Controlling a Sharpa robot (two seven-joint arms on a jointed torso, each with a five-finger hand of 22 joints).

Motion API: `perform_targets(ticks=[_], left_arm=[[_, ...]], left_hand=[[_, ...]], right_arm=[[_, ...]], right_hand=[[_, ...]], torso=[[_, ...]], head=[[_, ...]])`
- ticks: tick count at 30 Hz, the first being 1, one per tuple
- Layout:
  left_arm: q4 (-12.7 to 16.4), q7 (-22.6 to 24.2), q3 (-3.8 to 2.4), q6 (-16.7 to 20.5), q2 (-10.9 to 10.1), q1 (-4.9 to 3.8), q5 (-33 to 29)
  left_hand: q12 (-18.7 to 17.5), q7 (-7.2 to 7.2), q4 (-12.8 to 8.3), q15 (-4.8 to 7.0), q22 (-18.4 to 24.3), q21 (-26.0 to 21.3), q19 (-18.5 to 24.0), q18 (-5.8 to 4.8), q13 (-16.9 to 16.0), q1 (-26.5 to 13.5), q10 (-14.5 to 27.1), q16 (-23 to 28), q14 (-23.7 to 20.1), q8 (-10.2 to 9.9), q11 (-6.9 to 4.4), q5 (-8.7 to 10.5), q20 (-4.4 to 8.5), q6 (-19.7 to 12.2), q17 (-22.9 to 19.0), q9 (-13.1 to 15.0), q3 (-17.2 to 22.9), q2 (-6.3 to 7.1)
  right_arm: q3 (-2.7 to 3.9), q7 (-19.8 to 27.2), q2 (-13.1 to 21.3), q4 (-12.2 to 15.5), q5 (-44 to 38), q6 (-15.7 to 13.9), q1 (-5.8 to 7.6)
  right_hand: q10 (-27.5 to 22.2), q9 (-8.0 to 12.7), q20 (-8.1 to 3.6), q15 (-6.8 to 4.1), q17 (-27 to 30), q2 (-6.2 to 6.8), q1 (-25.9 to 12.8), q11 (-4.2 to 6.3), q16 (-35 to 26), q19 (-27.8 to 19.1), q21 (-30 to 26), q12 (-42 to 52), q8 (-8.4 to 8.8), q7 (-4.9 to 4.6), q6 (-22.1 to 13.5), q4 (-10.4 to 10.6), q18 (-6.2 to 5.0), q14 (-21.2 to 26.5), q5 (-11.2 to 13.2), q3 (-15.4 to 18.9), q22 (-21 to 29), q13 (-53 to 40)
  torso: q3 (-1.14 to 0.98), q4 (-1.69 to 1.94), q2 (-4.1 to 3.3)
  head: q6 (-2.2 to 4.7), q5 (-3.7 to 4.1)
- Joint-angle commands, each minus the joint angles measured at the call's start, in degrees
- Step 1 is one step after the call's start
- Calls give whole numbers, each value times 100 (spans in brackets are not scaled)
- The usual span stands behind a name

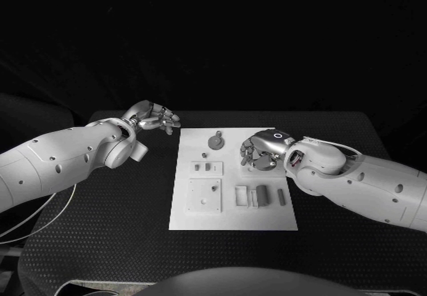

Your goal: Assemble the parts on the task board

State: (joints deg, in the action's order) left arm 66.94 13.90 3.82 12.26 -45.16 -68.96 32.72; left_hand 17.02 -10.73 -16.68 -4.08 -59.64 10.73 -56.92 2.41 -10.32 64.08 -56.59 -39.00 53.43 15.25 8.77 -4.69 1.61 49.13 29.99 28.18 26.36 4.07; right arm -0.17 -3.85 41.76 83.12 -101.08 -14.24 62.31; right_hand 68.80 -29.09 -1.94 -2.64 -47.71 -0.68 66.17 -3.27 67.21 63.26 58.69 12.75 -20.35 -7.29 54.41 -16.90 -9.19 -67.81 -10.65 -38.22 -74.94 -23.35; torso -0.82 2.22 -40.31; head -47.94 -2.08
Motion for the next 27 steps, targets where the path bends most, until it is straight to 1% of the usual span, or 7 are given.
perform_targets(ticks=[1, 10, 17, 21, 22, 23, 27], left_arm=[[5, 58, -5, -54, 4, -6, -35], [-30, 62, -5, -43, 9, -6, -35], [-41, 65, -5, -39, 18, -6, -37], [-46, 63, -6, -37, 29, -7, -38], [-51, 64, -6, -37, 35, -7, -39], [-55, 65, -6, -36, 39, -7, -39], [-53, 58, -6, -37, 36, -8, -46]], left_hand=[[21, 17, 1, -10, -10, -19, -35, 112, 10, -56, 7, 24, 19, 13, -17, 6, -9, -21, 8, -8, -27, 5], [23, 17, 0, -10, -10, -20, -35, 112, 12, -55, 8, 27, 20, 13, -17, 5, -9, -22, 12, -9, -27, 5], [24, 17, 0, -10, -11, -21, -35, 112, 14, -55, 8, 29, 20, 14, -17, 5, -9, -23, 15, -10, -27, 6], [25, 17, 1, -10, -11, -21, -36, 112, 15, -57, 8, 30, 21, 15, -17, 5, -9, -23, 17, -11, -27, 5], [25, 17, 1, -10, -12, -21, -36, 112, 15, -57, 8, 31, 21, 15, -17, 5, -9, -23, 17, -11, -27, 6], [25, 17, 1, -10, -12, -21, -36, 112, 15, -57, 8, 31, 21, 15, -17, 5, -9, -23, 18, -11, -27, 6], [26, 17, 1, -10, -12, -22, -36, 112, 16, -57, 8, 32, 22, 16, -17, 5, -9, -23, 19, -11, -27, 6]], right_arm=[[12, 59, 0, 82, -31, -116, 2], [13, 81, -192, 427, 42, -21, 2], [-6, 91, -486, 534, -2, 111, 1], [-76, 67, -722, 565, -58, 346, -1], [-110, 72, -762, 551, -66, 385, -2], [-165, 73, -806, 535, -66, 416, -2], [-274, 80, -973, 454, -90, 501, -7]], right_hand=[[53, -114, -31, -34, 8, 4, 7, -7, 25, 15, 33, -21, -108, 26, 161, 4, -581, -12, -9, -32, -112, -8], [60, -117, -34, -38, 11, 9, 8, -4, 21, 18, 35, -20, -108, 28, 168, 6, -581, -17, -9, -36, -110, -8], [60, -117, -36, -39, 12, 9, 8, -3, 18, 18, 36, -20, -107, 28, 168, 6, -581, -18, -9, -38, -109, -8], [61, -118, -36, -39, 13, 10, 5, -3, 16, 18, 36, -21, -106, 28, 168, 7, -581, -19, -8, -39, -109, -7], [62, -123, -43, -40, 14, 16, -1, 5, 10, 17, 36, -24, -103, 28, 166, 2, -581, -20, 238, -21, -105, -6], [60, -123, -45, -43, 15, 15, 5, 2, 7, 13, 34, -27, -99, 27, 164, 2, -581, -20, 271, -24, -104, -4], [60, -124, -45, -43, 16, 11, 6, 1, 5, 11, 33, -28, -97, 26, 163, 4, -581, -19, 279, -27, -103, -4]], torso=[[0, 3, 0], [-3, -3, 0], [5, -2, 1], [5, 11, -4], [8, 12, -6], [8, 10, -6], [8, 3, -3]], head=[[3, -5], [-5, -72], [0, -102], [-7, -99], [-6, -93], [-1, -92], [-11, -135]])
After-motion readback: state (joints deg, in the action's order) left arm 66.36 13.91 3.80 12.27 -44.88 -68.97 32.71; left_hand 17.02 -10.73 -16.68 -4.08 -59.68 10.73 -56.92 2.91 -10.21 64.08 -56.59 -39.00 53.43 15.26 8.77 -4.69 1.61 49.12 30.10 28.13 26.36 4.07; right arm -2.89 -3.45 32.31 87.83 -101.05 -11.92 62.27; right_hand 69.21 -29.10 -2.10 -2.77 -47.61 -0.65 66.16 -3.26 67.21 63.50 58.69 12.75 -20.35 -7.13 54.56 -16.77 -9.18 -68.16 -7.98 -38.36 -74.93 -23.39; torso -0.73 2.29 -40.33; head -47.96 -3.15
